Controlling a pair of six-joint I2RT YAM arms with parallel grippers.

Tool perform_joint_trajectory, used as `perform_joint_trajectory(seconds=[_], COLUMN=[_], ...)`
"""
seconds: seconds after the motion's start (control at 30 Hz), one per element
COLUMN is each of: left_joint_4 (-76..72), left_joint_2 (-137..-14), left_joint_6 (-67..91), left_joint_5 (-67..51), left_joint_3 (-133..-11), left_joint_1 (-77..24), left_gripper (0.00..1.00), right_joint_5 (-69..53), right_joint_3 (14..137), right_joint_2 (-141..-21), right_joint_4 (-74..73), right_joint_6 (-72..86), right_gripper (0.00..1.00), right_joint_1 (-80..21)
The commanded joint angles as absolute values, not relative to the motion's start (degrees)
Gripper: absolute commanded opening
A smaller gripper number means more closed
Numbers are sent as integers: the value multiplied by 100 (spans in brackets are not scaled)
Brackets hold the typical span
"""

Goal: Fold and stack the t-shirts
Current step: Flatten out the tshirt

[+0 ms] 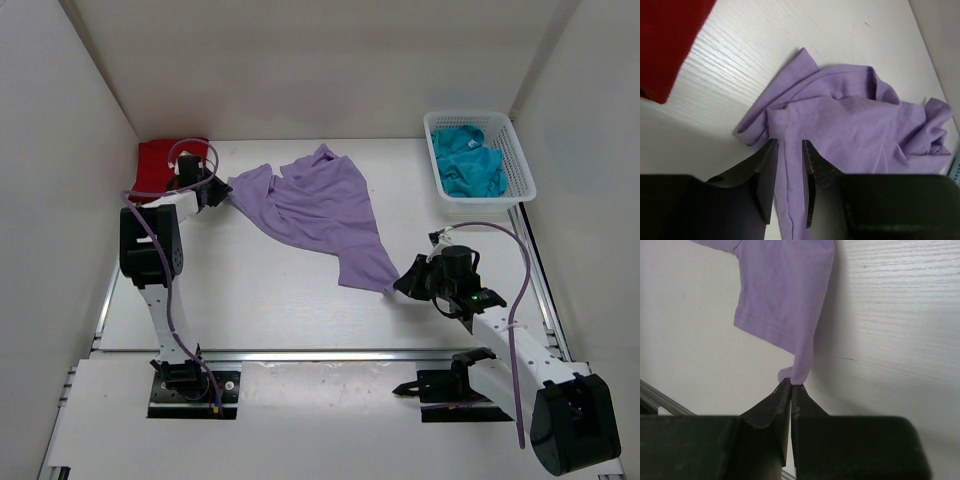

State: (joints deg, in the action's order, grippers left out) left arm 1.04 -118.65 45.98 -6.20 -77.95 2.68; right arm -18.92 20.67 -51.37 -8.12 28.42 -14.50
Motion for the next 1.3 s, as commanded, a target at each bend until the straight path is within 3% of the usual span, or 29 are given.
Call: perform_joint_trajectory(seconds=[0.0, 0.4, 0.87, 0.9, 0.97, 1.03, 1.17, 1.27], left_joint_4=[219, 528, 729, 703, 721, 703, 773, 703], left_joint_2=[-11909, -12366, -12524, -12516, -12498, -12498, -12428, -12139], left_joint_6=[4562, 4403, 4386, 4377, 4342, 4368, 4350, 4298], left_joint_5=[-439, -334, -237, -263, -176, -228, -44, -26], left_joint_3=[-8085, -8710, -8903, -8886, -8877, -8824, -8763, -8640], left_joint_1=[351, 167, 150, 132, 149, 141, 158, 141], left_gripper=[37, 43, 38, 36, 21, 19, 0, 0], right_joint_5=[-1907, -1828, -1943, -1960, -1951, -1995, -2004, -1995], right_joint_3=[2118, 2171, 2215, 2224, 2215, 2215, 2267, 2512], right_joint_2=[-5177, -5282, -5115, -5098, -5071, -5045, -5053, -5115], right_joint_4=[-659, -746, -756, -773, -738, -756, -729, -747], right_joint_6=[2751, 2760, 2734, 2733, 2733, 2760, 2742, 2786], right_gripper=[0, 0, 0, 0, 0, 0, 0, 0], right_joint_1=[-1450, -1503, -1380, -1380, -1354, -1354, -1283, -1266])
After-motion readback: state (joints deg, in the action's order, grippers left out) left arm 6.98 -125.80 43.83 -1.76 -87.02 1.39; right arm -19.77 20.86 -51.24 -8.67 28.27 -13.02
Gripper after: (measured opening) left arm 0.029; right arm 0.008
